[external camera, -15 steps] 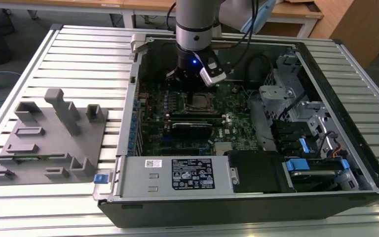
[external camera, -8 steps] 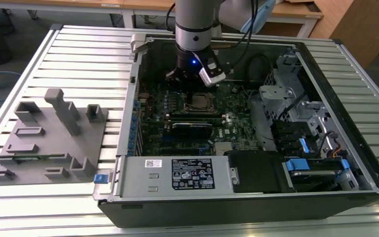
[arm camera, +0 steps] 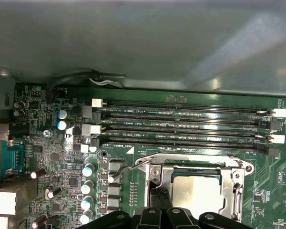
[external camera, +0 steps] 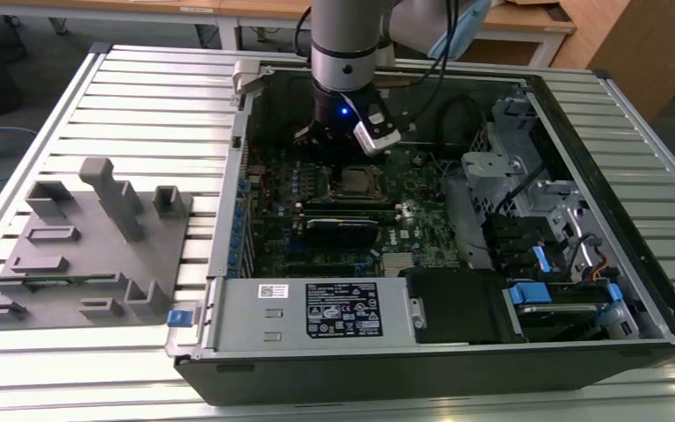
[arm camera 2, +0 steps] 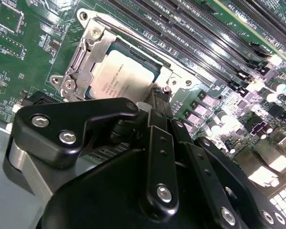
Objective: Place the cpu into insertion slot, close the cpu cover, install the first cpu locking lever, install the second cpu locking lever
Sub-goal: 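Close the cpu cover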
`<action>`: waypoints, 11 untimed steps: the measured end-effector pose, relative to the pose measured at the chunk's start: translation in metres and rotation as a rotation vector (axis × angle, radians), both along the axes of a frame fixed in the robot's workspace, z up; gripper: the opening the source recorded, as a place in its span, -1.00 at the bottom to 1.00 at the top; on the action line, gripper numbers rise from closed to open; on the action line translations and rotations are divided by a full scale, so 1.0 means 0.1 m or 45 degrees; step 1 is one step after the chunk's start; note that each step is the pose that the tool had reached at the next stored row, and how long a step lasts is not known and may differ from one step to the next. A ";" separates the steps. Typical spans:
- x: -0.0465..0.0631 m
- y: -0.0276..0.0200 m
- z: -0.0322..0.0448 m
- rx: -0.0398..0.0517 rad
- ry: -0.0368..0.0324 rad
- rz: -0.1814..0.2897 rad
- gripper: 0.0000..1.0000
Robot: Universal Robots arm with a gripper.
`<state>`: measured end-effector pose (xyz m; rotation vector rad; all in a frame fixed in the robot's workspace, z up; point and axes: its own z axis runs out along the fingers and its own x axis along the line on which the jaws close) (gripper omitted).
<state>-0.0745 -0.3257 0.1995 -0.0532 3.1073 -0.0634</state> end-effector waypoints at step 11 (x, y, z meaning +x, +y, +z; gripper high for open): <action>0.00 0.000 -0.015 0.000 0.0000 0.000 -0.79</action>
